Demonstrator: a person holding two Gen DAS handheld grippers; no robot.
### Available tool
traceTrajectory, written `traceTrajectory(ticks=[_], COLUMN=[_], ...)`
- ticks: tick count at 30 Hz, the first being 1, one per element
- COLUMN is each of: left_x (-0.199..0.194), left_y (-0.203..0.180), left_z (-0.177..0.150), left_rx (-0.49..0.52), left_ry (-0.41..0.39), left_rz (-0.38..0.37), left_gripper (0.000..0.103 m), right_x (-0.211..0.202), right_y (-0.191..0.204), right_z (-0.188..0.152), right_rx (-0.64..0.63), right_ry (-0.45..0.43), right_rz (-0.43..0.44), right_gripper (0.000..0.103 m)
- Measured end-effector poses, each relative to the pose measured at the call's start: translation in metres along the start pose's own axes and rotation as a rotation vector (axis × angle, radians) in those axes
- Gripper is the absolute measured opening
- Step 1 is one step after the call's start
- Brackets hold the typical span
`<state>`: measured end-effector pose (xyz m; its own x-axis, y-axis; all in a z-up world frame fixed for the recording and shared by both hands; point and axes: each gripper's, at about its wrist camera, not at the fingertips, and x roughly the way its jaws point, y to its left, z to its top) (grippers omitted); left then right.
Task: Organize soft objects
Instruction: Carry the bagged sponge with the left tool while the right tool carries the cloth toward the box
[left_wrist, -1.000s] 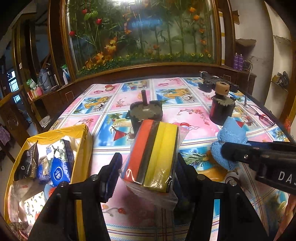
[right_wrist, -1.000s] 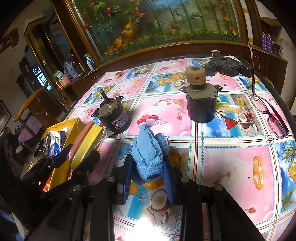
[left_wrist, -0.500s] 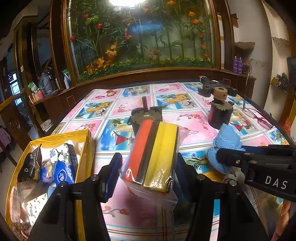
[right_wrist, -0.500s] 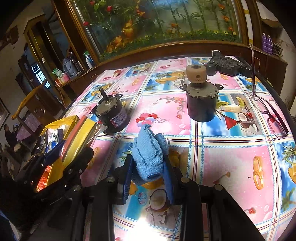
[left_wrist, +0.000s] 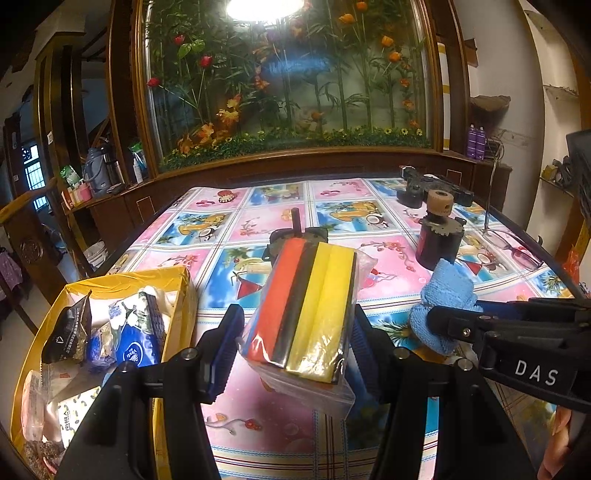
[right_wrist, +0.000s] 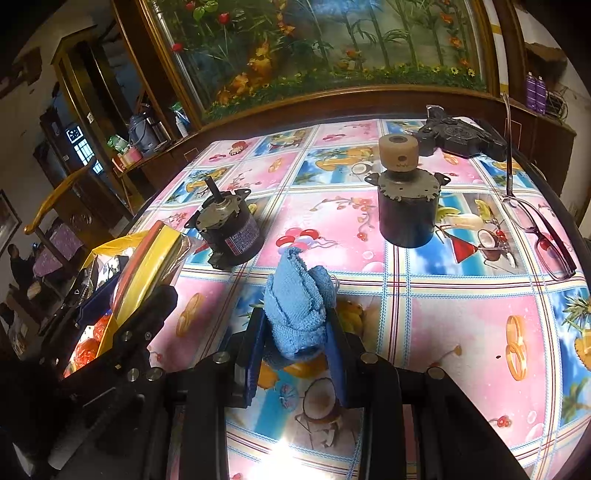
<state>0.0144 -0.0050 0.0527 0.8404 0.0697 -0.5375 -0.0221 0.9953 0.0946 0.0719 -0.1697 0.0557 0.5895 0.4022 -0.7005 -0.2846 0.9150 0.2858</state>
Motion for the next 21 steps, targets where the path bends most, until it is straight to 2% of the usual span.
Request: traceTrajectory(ticks=[21], left_x=[-0.011], left_y=[0.005], left_z=[0.001], left_rx=[-0.025], left_ry=[-0.044], left_rz=[0.009], left_gripper=[0.056], right_x=[-0.008], right_y=[0.011], right_z=[0.001], right_rx=[-0.040], right_ry=[-0.042], right_rz=[0.007], right_gripper=[0.033])
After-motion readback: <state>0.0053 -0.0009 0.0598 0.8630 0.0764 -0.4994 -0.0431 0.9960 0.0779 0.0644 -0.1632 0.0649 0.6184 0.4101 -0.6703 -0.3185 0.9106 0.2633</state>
